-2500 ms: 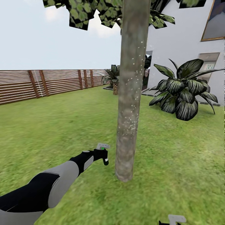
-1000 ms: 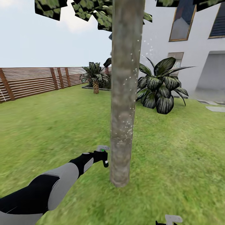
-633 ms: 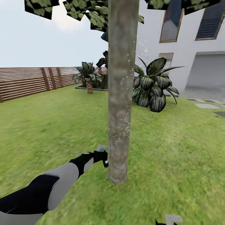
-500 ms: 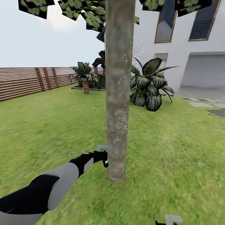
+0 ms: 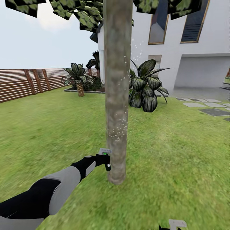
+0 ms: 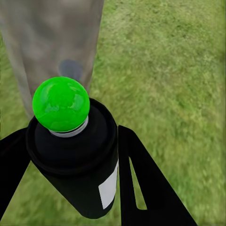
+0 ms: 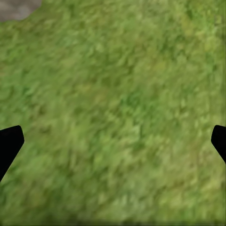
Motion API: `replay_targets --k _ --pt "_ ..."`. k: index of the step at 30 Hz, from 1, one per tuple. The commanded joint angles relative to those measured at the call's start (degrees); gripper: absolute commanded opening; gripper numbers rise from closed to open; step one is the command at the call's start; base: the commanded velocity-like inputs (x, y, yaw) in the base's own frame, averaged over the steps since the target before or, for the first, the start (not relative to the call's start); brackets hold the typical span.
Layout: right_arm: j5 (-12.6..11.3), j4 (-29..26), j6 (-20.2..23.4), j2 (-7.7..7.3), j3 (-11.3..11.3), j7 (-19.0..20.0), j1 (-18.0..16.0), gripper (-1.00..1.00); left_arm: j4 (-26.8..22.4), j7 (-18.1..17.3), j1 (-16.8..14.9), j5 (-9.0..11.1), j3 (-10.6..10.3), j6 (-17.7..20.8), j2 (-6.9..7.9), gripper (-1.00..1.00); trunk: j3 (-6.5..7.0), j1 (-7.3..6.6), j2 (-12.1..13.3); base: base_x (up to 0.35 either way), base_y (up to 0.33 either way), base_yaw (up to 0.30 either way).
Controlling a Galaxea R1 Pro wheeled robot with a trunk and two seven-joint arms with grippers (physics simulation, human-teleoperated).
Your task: In the garden, pick up the pesticide atomizer on the floor and spray pesticide onto both trees until each tree trunk is fully covered.
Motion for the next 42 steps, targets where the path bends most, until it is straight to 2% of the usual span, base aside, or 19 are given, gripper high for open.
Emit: replay_targets --k 1,5,7,9,11,14,15,16,19,21,23,27,29,31,35,36,38,42 --pt "-0.58 0.23 -0.41 0.02 0.48 0.01 -0.1 1.0 -0.18 0.0 -0.03 0.1 -0.29 0.44 0.0 -1.0 -0.09 0.02 -0.08 -0.001 0.009 -0.017" --pt "-0.58 0.24 -0.47 0.02 0.46 -0.03 -0.09 1.0 -1.99 0.41 -0.03 0.31 -0.69 2.48 0.0 -1.0 -0.09 0.02 -0.08 0.0 0.003 -0.005" --pt "-0.58 0.24 -0.48 -0.13 0.46 -0.07 -0.09 1.0 -11.66 1.61 -0.03 0.35 -0.82 11.72 0.0 -1.0 -0.09 0.02 -0.08 0.0 0.0 -0.001" --pt "-0.58 0.23 -0.48 -0.15 0.46 -0.08 -0.09 1.0 -17.6 2.6 -0.03 0.39 -0.9 17.62 0.0 -1.0 -0.09 0.02 -0.08 0.0 0.0 0.0" --pt "-0.58 0.23 -0.48 -0.14 0.46 -0.11 -0.09 1.0 -22.54 3.23 -0.03 0.39 -1.0 20.97 0.0 -1.0 -0.09 0.02 -0.08 0.0 0.0 0.0" --pt "-0.58 0.22 -0.47 -0.15 0.46 -0.1 -0.09 1.0 -26.73 4.55 -0.03 0.35 -1.04 24.55 0.0 -1.0 -0.09 0.02 -0.08 0.0 0.0 0.0" --pt "-0.58 0.22 -0.44 -0.16 0.46 -0.09 -0.09 1.0 -30.36 5.73 -0.03 0.39 -1.05 28.21 0.0 -1.0 -0.09 0.02 -0.08 0.0 0.0 0.0" --pt "-0.56 0.22 -0.42 -0.11 0.46 -0.1 -0.09 1.0 -32.84 6.16 -0.05 0.37 -1.06 30.15 0.0 -1.0 -0.09 0.02 -0.08 0.0 0.0 0.0" --pt "-0.51 0.22 -0.42 -0.08 0.47 -0.09 -0.09 1.0 -35.19 6.51 -1.35 0.39 -1.06 35.46 0.0 -1.0 -0.09 0.02 -0.08 0.0 0.0 0.0" --pt "-0.5 0.22 -0.41 -0.07 0.51 -0.08 -0.07 1.0 -35.63 6.58 -5.53 0.41 -1.06 40.36 0.0 -1.0 -0.09 0.02 -0.08 0.0 0.0 0.0" --pt "-0.49 0.22 -0.4 -0.07 0.48 -0.08 0.09 1.0 -35.61 6.59 -8.86 0.47 -1.06 41.92 0.0 -1.0 -0.09 0.02 -0.08 0.0 0.0 0.0" --pt "-0.49 0.22 -0.4 -0.07 0.52 -0.08 0.24 1.0 -35.57 6.56 -17.66 0.64 -1.04 49.02 0.0 -1.0 -0.09 0.02 -0.08 0.0 0.0 0.0" --pt "-0.49 0.22 -0.4 -0.07 0.54 -0.08 0.25 1.0 -35.38 6.57 -21.63 1.64 -1.01 51.14 0.0 -1.0 -0.09 0.02 -0.08 0.0 0.0 0.0" --pt "-0.49 0.22 -0.4 -0.07 0.54 -0.08 0.26 1.0 -35.29 6.54 -25.58 2.93 -1.05 52.3 0.0 -1.0 -0.09 0.02 -0.08 0.0 0.0 0.0" --pt "-0.49 0.22 -0.4 -0.07 0.55 -0.08 0.26 1.0 -35.01 6.47 -29.15 3.31 -1.04 52.72 0.0 -1.0 -0.09 0.02 -0.08 0.0 0.0 0.0" --pt "-0.49 0.22 -0.4 -0.07 0.55 -0.08 0.26 1.0 -33.33 6.4 -32.35 3.4 -1.0 52.83 0.0 -1.0 -0.09 0.02 -0.08 0.0 0.0 0.0" --pt "-0.49 0.22 -0.4 -0.07 0.55 -0.08 0.26 1.0 -30.57 6.37 -36.71 3.85 -0.98 52.89 0.0 -1.0 -0.09 0.02 -0.08 0.0 0.0 0.0" --pt "-0.49 0.22 -0.4 -0.07 0.55 -0.08 0.26 1.0 -28.77 6.35 -42.97 5.41 -0.96 52.91 0.0 -1.0 -0.09 0.02 -0.08 0.0 0.0 0.0"
